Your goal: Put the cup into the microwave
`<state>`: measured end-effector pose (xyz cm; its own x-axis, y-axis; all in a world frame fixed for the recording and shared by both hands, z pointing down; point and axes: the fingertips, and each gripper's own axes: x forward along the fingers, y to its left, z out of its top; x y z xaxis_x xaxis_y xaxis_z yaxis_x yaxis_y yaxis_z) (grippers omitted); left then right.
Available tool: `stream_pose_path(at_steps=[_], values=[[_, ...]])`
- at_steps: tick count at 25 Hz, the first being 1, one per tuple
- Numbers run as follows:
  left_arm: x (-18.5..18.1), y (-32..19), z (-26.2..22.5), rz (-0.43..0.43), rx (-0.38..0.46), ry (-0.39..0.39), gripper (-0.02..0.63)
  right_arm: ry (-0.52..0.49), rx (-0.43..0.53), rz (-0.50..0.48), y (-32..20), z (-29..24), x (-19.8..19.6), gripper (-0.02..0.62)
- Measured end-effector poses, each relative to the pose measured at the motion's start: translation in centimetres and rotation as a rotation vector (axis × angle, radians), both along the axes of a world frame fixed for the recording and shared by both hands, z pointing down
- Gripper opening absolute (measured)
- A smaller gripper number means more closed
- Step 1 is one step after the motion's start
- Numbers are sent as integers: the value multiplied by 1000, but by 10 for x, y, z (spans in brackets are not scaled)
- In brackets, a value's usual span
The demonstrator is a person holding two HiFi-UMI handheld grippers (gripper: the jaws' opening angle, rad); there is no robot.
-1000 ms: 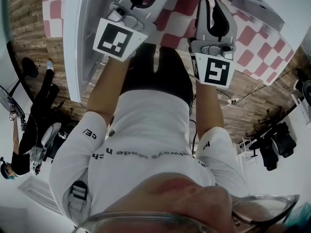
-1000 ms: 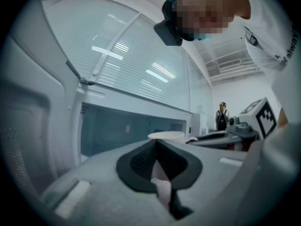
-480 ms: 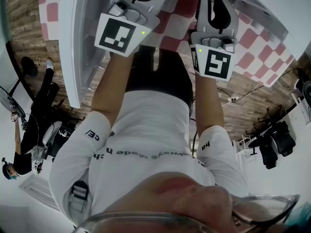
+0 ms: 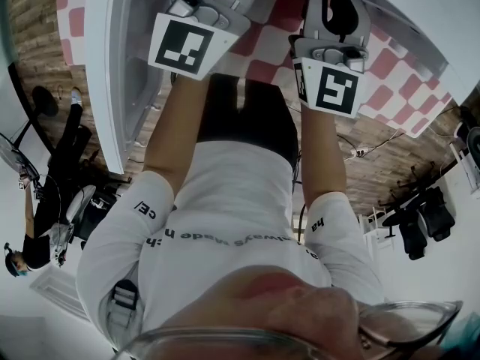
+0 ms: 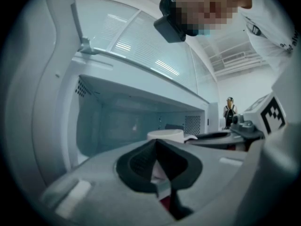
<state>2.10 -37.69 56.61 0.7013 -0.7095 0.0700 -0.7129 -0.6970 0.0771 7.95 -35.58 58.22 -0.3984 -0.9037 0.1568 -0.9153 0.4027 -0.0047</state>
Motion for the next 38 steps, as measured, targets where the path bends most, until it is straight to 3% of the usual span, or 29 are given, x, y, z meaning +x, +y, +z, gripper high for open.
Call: stream_pose_path(at_steps=[6,28,38], values=[[9,-6,12,14,4,-33,5,1,10,0,-9,6,2,38],[-4,-32,21,-51,-2,-32,3,20,56,4,-36,15,-2,40],[-5,-27,23,-62,-26,-37,5,29,28,9,-35,24,2,43]])
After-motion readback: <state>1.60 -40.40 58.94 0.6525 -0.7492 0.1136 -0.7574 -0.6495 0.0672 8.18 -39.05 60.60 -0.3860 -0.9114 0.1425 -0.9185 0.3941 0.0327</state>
